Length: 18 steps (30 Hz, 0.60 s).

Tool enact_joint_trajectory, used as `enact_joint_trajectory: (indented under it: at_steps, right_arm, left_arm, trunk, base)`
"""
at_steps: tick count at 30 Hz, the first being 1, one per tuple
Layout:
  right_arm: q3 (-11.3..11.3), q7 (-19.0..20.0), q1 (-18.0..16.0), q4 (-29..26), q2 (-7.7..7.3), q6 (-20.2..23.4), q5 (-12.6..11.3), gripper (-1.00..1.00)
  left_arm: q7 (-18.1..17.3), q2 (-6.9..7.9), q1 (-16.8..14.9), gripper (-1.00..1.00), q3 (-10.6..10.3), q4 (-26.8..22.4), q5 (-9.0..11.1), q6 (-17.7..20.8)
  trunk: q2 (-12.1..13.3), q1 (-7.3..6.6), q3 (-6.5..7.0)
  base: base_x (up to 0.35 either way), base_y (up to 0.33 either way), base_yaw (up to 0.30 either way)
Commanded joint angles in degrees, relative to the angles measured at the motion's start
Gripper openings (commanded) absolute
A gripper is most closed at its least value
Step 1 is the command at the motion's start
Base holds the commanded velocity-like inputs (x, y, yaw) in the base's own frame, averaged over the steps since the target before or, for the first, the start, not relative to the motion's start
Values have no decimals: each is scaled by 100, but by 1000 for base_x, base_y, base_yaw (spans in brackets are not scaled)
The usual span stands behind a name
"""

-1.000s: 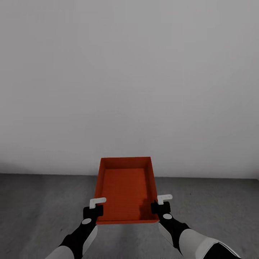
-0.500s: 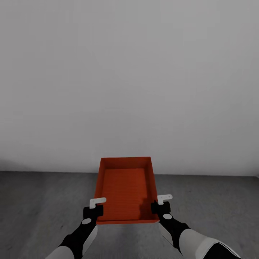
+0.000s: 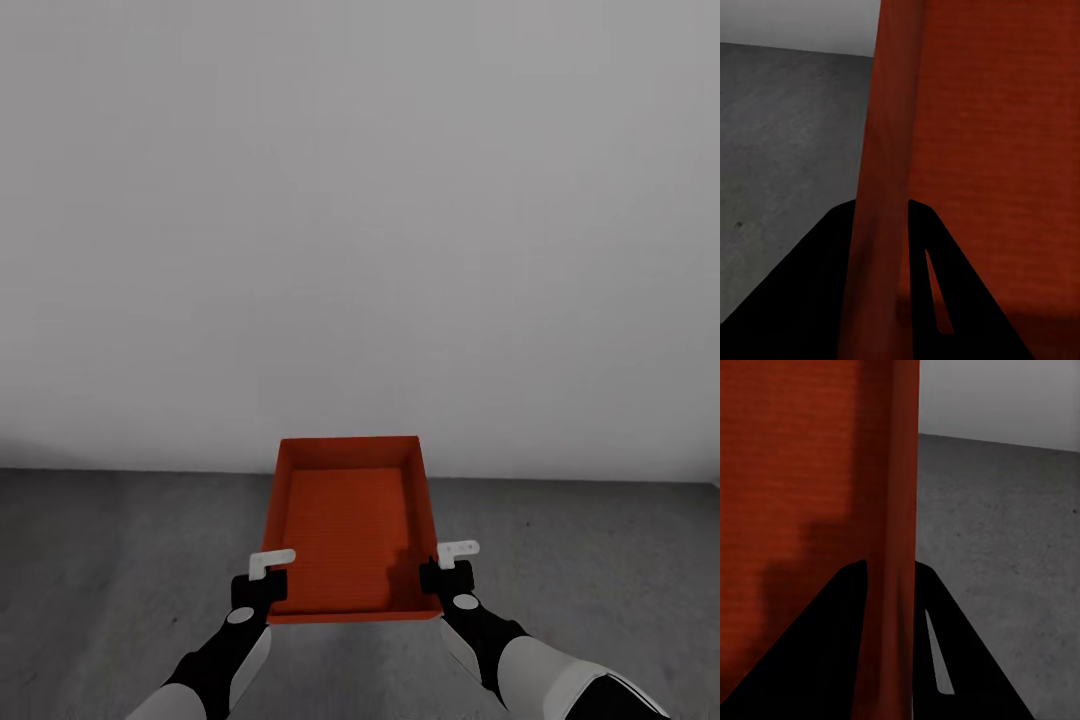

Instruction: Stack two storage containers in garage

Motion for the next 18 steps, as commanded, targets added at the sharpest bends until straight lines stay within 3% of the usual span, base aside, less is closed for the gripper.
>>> enact_joint_trajectory:
  at_steps: [1,18]
  right_arm:
    - [-312,-23,-6,14,-14,-10,-494,-100]
    - [-312,-19,-6,21,-18,-13,-494,-100]
  left_arm:
    - [55,11,-5,-100,30,-26,-9,-29]
    - [53,11,-7,-100,30,37,-7,-17]
  trunk:
    - [-5,1,-16]
    - [-5,1,-173]
  base:
    - [0,0,0]
    - [0,0,0]
